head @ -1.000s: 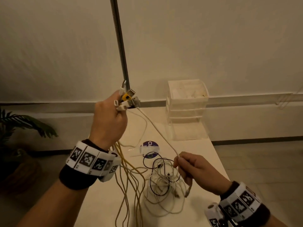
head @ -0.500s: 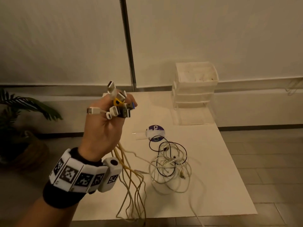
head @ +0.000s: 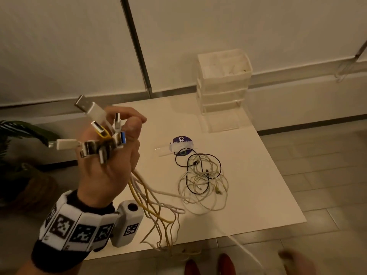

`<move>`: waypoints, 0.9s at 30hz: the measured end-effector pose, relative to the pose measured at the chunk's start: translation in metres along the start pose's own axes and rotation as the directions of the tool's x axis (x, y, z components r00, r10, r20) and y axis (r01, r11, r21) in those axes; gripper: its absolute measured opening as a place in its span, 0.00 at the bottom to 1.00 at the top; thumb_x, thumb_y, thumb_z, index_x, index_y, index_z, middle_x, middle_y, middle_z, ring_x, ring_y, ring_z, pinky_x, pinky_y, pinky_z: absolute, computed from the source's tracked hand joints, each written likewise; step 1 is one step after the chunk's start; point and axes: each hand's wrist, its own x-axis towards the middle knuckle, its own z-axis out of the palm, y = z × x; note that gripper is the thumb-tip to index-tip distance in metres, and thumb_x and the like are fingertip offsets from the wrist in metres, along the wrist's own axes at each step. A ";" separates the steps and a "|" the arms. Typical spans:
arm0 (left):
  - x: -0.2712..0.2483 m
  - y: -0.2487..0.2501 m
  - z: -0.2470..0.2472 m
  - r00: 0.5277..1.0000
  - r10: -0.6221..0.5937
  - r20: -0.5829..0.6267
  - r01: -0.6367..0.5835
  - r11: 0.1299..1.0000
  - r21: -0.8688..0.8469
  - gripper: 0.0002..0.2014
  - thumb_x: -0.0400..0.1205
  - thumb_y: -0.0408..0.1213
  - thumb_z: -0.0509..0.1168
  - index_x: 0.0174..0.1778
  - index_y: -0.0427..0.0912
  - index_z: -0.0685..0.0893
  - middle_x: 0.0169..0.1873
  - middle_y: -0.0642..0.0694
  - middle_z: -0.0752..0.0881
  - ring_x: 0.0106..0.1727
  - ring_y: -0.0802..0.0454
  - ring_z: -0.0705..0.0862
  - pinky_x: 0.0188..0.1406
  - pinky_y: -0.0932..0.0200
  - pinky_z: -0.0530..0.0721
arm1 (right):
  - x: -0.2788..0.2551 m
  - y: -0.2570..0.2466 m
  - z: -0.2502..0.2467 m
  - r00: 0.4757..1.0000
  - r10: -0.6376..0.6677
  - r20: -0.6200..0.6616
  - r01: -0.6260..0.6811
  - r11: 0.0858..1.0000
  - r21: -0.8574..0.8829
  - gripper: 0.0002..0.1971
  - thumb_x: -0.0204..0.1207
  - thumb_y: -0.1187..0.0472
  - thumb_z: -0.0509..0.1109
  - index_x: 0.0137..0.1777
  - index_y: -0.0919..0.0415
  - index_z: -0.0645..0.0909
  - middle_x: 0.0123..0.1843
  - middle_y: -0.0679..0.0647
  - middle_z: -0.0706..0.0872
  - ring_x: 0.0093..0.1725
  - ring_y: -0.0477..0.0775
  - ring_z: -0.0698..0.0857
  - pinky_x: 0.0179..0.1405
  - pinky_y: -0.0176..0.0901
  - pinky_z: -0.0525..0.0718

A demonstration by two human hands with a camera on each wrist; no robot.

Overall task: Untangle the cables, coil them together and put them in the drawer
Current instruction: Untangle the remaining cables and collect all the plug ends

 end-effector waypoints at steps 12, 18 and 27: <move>-0.015 -0.010 0.018 1.000 -0.008 0.018 0.006 0.996 0.085 0.12 0.82 0.57 0.63 0.46 0.52 0.81 0.19 0.60 0.74 0.16 0.63 0.68 0.19 0.67 0.67 | 0.021 -0.197 0.088 0.621 -0.519 0.588 0.783 0.444 -0.435 0.20 0.80 0.65 0.61 0.68 0.47 0.79 0.64 0.53 0.78 0.62 0.59 0.82 0.54 0.48 0.80; -0.016 -0.011 0.014 0.999 -0.014 -0.033 0.019 0.988 0.152 0.15 0.82 0.59 0.62 0.46 0.50 0.81 0.22 0.58 0.76 0.18 0.63 0.70 0.24 0.64 0.68 | 0.036 -0.193 0.100 0.645 -0.466 0.606 0.763 0.342 -0.549 0.17 0.77 0.70 0.60 0.63 0.56 0.78 0.67 0.55 0.76 0.64 0.60 0.79 0.54 0.50 0.81; 0.024 -0.023 0.026 0.970 -0.240 -0.038 0.240 0.971 0.003 0.23 0.86 0.56 0.56 0.43 0.39 0.82 0.20 0.42 0.64 0.18 0.52 0.60 0.19 0.63 0.61 | 0.040 -0.261 0.035 0.389 -0.921 0.012 0.919 0.387 -0.078 0.14 0.66 0.74 0.78 0.47 0.55 0.90 0.40 0.50 0.90 0.39 0.57 0.83 0.40 0.45 0.83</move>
